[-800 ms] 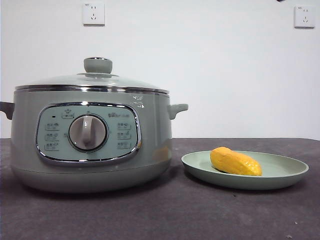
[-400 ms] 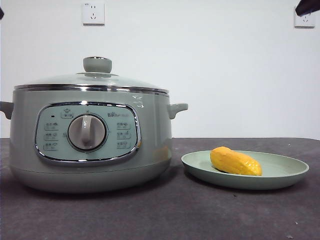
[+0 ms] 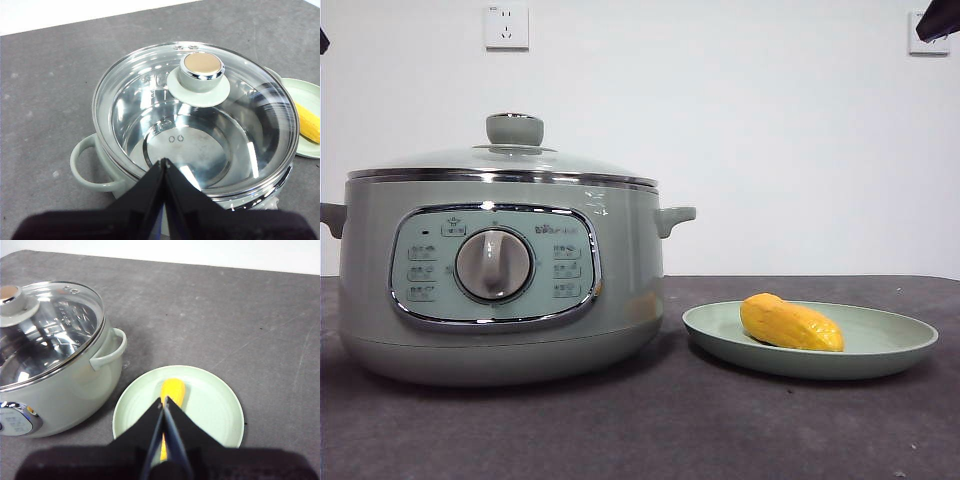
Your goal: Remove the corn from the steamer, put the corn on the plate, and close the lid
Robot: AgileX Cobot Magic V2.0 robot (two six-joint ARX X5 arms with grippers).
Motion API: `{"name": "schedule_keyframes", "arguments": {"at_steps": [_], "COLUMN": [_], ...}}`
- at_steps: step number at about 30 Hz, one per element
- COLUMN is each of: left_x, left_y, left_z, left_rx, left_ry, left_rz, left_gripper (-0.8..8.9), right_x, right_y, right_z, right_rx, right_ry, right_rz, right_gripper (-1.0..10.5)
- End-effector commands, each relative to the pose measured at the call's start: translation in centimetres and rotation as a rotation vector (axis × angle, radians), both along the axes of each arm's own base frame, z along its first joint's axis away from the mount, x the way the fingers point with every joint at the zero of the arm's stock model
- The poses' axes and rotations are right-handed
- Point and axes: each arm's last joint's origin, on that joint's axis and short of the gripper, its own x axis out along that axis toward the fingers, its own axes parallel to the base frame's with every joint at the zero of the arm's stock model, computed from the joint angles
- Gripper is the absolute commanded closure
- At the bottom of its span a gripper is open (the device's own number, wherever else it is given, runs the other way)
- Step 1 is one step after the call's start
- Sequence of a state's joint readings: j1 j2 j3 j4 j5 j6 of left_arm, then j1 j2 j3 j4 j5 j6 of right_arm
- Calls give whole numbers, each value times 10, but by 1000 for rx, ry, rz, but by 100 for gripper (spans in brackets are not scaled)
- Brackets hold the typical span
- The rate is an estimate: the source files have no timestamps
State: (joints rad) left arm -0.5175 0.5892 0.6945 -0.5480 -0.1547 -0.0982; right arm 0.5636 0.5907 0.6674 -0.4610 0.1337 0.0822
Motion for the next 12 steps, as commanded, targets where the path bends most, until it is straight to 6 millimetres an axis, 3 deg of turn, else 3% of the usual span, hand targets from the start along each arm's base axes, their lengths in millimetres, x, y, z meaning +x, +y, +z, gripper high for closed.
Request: {"name": "schedule_keyframes", "arguments": {"at_steps": [1,4,8,12], "left_x": [-2,-14,-32,-37], "left_y": [0,10,25,36], "left_z": [-2,0,2,-12], "left_rx": [51,125,95,36], "left_ry": [-6,-42,-135,-276], "left_rz": [-23,-15,34,141], "left_gripper": [816,816,816,816], "right_x": [0,0,0,0], "right_y": [0,0,0,0], "right_z": [-2,-2,-2,-2], "right_rx": [-4,-3,-4,-4], "right_ry": [0,0,1,1], "right_rz": [-3,-2,-2,-2], "right_gripper": [945,945,945,945]}}
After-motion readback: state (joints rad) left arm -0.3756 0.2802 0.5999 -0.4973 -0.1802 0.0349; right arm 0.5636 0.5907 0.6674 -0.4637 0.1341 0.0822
